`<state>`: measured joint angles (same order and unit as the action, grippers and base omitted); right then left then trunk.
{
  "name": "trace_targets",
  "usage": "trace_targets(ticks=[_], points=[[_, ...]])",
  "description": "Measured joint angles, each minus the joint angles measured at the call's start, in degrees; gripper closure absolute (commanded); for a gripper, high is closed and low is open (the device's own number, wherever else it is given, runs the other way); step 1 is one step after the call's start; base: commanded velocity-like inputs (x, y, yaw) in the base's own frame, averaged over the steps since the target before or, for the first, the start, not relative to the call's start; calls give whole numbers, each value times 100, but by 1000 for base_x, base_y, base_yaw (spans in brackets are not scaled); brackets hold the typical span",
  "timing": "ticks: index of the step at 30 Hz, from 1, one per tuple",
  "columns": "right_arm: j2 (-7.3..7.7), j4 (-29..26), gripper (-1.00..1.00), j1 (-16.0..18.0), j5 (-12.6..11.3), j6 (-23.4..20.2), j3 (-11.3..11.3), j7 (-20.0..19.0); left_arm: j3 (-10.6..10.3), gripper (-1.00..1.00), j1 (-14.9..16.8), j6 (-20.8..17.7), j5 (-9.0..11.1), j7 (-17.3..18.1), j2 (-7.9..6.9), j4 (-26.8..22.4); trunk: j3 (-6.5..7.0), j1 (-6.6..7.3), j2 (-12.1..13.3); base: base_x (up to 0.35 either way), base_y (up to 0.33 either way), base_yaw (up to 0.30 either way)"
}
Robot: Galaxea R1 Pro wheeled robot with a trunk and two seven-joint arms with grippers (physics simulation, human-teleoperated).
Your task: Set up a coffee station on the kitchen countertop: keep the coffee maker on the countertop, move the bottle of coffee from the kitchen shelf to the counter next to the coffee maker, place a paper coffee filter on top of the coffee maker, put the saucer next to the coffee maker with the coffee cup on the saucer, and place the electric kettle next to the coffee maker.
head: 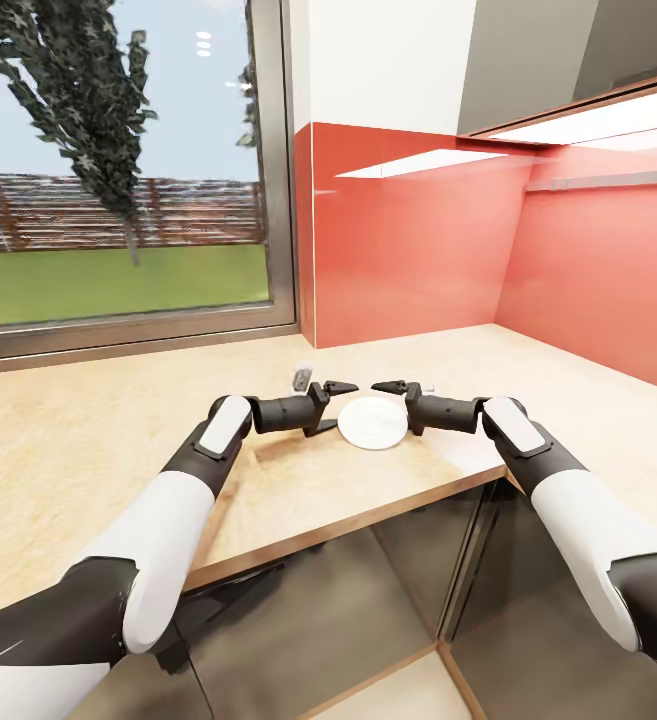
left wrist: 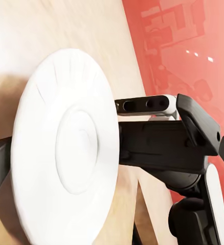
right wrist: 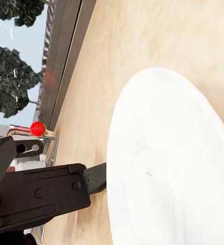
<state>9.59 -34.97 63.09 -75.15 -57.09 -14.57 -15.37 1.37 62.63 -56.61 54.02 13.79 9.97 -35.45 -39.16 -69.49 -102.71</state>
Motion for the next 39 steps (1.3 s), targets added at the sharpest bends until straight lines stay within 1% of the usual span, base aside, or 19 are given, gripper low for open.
trace_targets(ticks=[15,16,28,39], points=[[0,7,-100,0,-14,0,2,-2,0,-100,-1,0,5,-3,0,-7,0,0,0,0,0,0],[0,7,100,0,-15,-1,2,-2,1,-100,-1,0,5,-3,0,-7,0,0,0,0,0,0],[0,8,100,0,-14,-3,2,-7,-2,-100,-1,8,-38,-6,0,-45,0,0,0,0,0,0],[0,8,100,-1,-8,4,4,-14,2,-100,-1,10,-38,-4,0,-84,0,-1,0,-21,0,0]])
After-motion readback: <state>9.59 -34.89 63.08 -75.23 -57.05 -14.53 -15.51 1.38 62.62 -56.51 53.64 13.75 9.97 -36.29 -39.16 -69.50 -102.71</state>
